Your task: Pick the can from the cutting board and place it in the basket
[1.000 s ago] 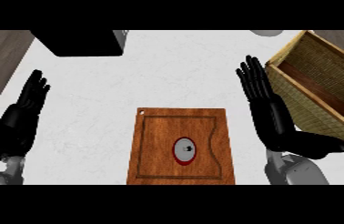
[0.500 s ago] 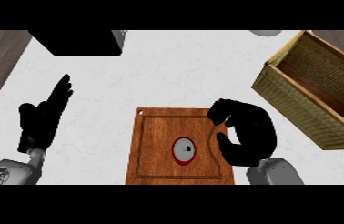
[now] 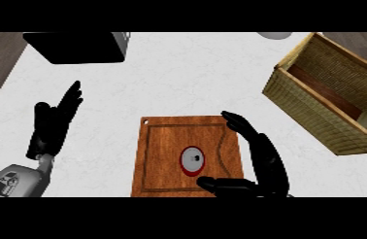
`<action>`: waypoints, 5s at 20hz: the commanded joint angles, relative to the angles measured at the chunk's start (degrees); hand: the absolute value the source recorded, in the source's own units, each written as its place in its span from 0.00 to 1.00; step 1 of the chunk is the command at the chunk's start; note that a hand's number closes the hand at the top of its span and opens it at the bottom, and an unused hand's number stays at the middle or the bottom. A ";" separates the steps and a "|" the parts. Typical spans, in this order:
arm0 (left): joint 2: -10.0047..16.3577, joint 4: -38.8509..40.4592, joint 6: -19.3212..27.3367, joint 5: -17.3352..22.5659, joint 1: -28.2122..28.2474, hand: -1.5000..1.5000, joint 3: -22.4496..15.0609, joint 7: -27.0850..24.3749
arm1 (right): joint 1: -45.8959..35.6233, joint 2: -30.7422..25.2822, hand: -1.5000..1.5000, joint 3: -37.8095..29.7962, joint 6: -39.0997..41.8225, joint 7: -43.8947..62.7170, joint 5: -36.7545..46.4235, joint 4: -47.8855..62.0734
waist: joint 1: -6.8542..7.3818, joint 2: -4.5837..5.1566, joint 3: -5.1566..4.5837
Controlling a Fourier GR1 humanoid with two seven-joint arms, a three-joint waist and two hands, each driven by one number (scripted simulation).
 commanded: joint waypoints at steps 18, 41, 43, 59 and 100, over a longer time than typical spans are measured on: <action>-2.65 3.04 -3.76 -2.21 -4.02 0.50 2.87 1.26 | 10.98 -34.39 0.00 -2.33 26.37 49.51 6.84 -40.64 | 1.70 0.44 0.26; -9.36 0.59 -10.84 -10.83 -2.20 0.50 10.44 3.67 | 6.08 -8.28 0.00 6.74 22.37 44.26 30.25 -18.64 | 2.37 0.52 0.29; -11.18 3.88 -11.15 -12.52 -4.20 0.50 11.31 3.91 | 0.29 -7.41 0.00 0.94 26.67 44.09 26.88 -14.02 | 2.37 0.59 0.28; -15.82 3.76 -13.88 -19.62 -4.71 0.50 14.96 4.29 | 3.08 1.07 0.00 3.65 21.53 36.16 36.60 -3.56 | 2.27 0.55 0.28; -19.56 1.43 -18.51 -23.25 -0.85 0.50 21.53 4.37 | -1.58 -15.14 1.00 11.83 33.83 36.16 60.50 -3.03 | 0.55 -0.13 0.06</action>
